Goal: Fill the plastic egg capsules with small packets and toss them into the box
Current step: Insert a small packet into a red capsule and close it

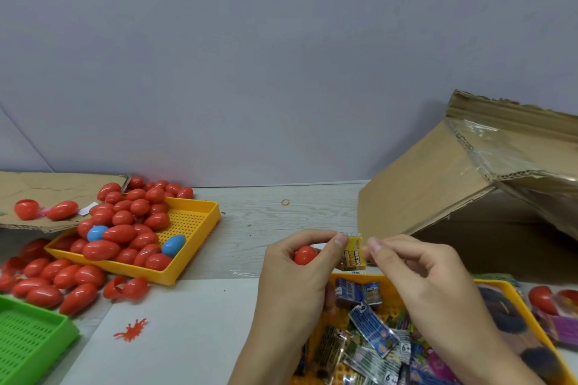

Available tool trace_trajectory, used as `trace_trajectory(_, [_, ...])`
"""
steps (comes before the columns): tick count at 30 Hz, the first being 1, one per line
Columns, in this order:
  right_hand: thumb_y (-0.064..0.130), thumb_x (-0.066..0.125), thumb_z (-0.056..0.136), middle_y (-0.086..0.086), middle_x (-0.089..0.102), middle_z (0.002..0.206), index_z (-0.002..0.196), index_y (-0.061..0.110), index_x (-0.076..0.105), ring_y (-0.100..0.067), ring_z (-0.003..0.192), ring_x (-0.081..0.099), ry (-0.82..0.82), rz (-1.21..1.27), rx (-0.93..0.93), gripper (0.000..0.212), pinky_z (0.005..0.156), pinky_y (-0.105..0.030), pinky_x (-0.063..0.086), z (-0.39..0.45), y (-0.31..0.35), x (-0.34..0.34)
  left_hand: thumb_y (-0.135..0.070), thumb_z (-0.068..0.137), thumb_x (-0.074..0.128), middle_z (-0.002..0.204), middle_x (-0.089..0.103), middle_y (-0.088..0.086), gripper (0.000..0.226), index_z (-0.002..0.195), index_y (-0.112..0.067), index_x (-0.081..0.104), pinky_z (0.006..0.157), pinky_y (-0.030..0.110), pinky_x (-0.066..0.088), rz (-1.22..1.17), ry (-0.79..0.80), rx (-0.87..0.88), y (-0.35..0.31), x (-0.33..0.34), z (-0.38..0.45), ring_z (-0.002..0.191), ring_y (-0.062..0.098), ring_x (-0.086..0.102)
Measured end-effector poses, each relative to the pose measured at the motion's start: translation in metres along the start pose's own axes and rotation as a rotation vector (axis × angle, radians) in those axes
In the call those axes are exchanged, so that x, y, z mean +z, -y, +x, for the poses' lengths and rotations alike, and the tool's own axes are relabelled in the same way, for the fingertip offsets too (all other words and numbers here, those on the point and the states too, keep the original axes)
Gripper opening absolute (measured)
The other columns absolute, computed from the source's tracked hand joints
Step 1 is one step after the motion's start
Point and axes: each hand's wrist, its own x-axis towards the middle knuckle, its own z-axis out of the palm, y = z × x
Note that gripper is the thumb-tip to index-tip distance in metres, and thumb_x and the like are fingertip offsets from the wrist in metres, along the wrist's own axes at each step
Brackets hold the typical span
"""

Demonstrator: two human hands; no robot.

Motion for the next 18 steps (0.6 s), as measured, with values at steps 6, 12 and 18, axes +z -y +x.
trace_trajectory(6, [0.060, 0.057, 0.066, 0.008, 0.069, 0.067, 0.089, 0.036, 0.079, 0.003, 0.053, 0.056, 0.008, 0.202, 0.093, 0.040, 0.046, -0.011, 0.041, 0.0022, 0.0019, 0.0004, -0.049, 0.069, 0.071, 0.065, 0.069, 0.008, 0.021, 0.081, -0.032, 0.076, 0.040, 0.025, 0.045, 0.021, -0.005, 0.002, 0.0019, -0.0011, 0.0003, 0.036, 0.014, 0.047])
trace_trajectory(12, [0.057, 0.064, 0.064, -0.005, 0.064, 0.062, 0.090, 0.032, 0.080, -0.001, 0.049, 0.052, 0.054, 0.227, 0.127, 0.039, 0.045, -0.011, 0.040, 0.0029, 0.0015, -0.0006, -0.038, 0.080, 0.073, 0.066, 0.068, 0.009, 0.007, 0.082, -0.032, 0.076, 0.040, 0.024, 0.043, 0.006, 0.001, -0.002, 0.0027, -0.0014, 0.0015, 0.035, 0.014, 0.046])
trace_trajectory(18, [0.039, 0.072, 0.061, 0.009, 0.077, 0.079, 0.084, 0.025, 0.077, 0.000, 0.076, 0.071, -0.010, 0.184, 0.111, 0.027, 0.060, -0.008, 0.051, 0.0040, -0.0021, 0.0013, -0.045, 0.073, 0.071, 0.064, 0.068, 0.009, 0.016, 0.082, -0.033, 0.076, 0.041, 0.023, 0.045, 0.015, 0.043, 0.030, 0.0007, 0.0011, -0.0004, 0.037, 0.014, 0.048])
